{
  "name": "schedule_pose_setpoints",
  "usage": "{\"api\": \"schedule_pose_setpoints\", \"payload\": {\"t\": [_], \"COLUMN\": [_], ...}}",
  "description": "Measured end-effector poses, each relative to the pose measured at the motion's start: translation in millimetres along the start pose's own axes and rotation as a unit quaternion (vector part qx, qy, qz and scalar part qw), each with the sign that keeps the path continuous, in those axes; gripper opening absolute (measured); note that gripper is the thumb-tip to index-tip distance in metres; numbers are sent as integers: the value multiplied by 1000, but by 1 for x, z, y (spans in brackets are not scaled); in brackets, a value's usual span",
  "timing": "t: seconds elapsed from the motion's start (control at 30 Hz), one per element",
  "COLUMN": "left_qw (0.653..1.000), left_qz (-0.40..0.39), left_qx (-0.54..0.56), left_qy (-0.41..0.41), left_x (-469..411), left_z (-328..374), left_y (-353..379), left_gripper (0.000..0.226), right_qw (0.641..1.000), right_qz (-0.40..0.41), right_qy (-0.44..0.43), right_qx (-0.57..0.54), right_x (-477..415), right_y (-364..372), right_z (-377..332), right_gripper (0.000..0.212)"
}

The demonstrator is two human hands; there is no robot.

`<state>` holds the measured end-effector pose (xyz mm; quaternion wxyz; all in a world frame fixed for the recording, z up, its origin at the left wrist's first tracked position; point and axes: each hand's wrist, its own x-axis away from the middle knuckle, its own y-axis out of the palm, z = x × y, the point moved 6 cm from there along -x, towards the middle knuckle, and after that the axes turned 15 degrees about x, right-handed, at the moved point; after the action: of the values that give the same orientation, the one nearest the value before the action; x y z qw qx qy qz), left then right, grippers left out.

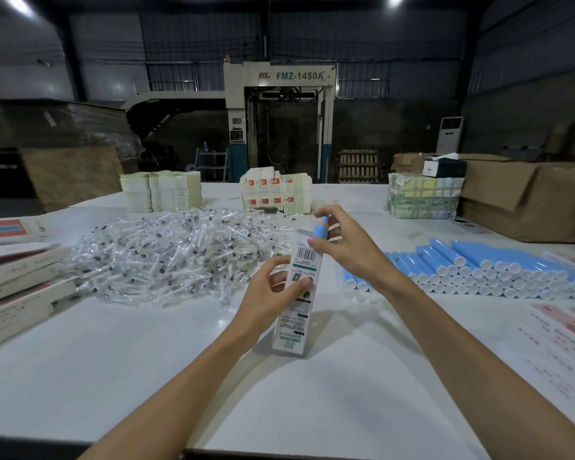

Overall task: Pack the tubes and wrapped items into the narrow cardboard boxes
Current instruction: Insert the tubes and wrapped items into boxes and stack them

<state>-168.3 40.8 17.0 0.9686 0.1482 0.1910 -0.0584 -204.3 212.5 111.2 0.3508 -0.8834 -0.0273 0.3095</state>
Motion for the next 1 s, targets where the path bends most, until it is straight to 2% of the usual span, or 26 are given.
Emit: {"api": "schedule_pose_setpoints", "payload": {"t": [0.23, 0.4, 0.5, 0.63, 0.73, 0.8, 0.87, 0.93, 1.0], "left_qw": [1000, 999, 998, 989, 978, 968, 952, 937, 930], "left_qz": [3, 23, 57, 137, 196, 238, 290, 330, 349], "left_qx": [3, 19, 37, 43, 27, 38, 66, 88, 93], "left_qy": [-5, -14, -13, 31, 62, 75, 72, 69, 69], "left_x": [-1, -1, -1, -3, -4, -3, -1, -1, -1], "left_z": [-4, -9, -9, 4, 17, 22, 23, 23, 21], "left_y": [-1, -6, -13, -34, -58, -77, -97, -115, -127], "left_gripper": [47, 50, 46, 40, 32, 22, 18, 20, 21], "right_qw": [998, 991, 988, 996, 993, 975, 958, 935, 901], "right_qz": [5, 110, 118, 37, -61, -133, -148, -134, -164], "right_qy": [-58, 4, 63, 72, 2, -30, -15, 19, 25], "right_qx": [0, -73, -82, 36, 105, 173, 247, 326, 401], "right_x": [11, 25, 25, 5, -17, -30, -41, -49, -51], "right_y": [19, 21, 27, 59, 102, 134, 155, 167, 178], "right_z": [6, 27, 46, 52, 38, 32, 36, 47, 61], "right_gripper": [23, 32, 23, 21, 33, 45, 57, 58, 52]}}
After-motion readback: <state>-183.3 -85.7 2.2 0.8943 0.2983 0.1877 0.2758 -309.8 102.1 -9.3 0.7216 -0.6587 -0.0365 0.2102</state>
